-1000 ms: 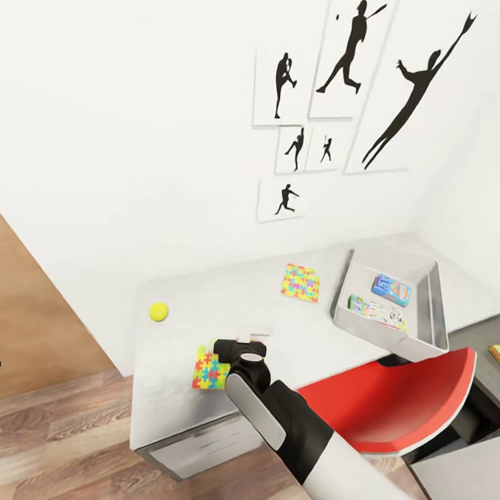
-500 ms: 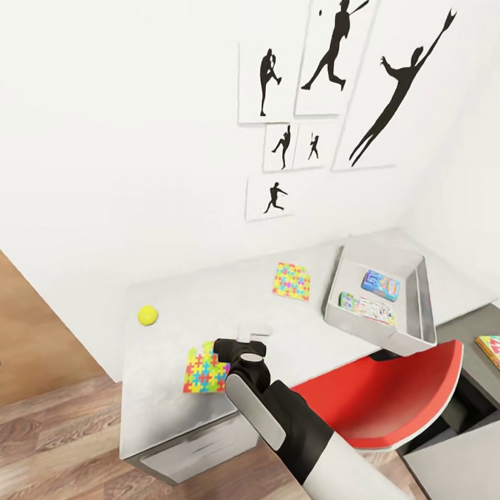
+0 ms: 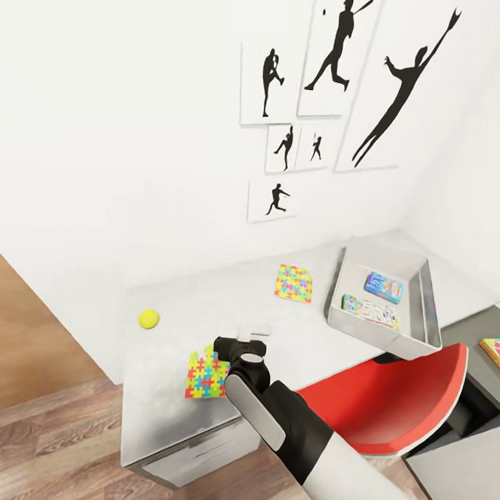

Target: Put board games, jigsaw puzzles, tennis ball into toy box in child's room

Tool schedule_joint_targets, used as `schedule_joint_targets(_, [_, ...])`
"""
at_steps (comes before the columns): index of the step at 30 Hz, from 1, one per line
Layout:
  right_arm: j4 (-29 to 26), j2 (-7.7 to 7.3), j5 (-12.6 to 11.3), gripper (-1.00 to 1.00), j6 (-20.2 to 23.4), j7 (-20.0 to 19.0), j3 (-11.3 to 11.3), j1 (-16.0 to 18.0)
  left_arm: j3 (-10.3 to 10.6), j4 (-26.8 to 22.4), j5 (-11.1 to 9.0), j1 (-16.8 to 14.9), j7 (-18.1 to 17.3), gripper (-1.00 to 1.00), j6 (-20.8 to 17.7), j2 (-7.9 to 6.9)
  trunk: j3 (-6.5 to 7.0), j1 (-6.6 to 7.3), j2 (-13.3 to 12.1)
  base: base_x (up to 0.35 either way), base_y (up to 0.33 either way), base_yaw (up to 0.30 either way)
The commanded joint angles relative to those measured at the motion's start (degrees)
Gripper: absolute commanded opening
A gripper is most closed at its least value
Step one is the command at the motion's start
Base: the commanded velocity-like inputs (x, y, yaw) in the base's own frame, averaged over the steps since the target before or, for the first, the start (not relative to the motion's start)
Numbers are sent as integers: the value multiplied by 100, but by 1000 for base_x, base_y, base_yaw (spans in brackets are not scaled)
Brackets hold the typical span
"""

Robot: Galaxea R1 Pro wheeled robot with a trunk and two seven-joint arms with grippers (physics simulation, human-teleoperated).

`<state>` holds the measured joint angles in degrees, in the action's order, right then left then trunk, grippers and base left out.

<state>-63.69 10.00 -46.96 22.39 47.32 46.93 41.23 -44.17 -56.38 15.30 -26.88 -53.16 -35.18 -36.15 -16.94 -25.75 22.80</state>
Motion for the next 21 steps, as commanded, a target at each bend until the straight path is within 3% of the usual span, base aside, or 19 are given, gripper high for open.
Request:
schedule_joint_targets(1, [-5, 0, -24, 100, 25, 40, 8, 8, -14, -5, 41, -10, -58, 100, -41, 0, -11, -4, 12, 22, 12, 0])
schedule_joint_targets(21, [-3, 0, -24, 100, 5, 40, 18, 8, -6, 0, 52, -10, -95, 100, -42, 8, -11, -4, 12, 93, 47, 0])
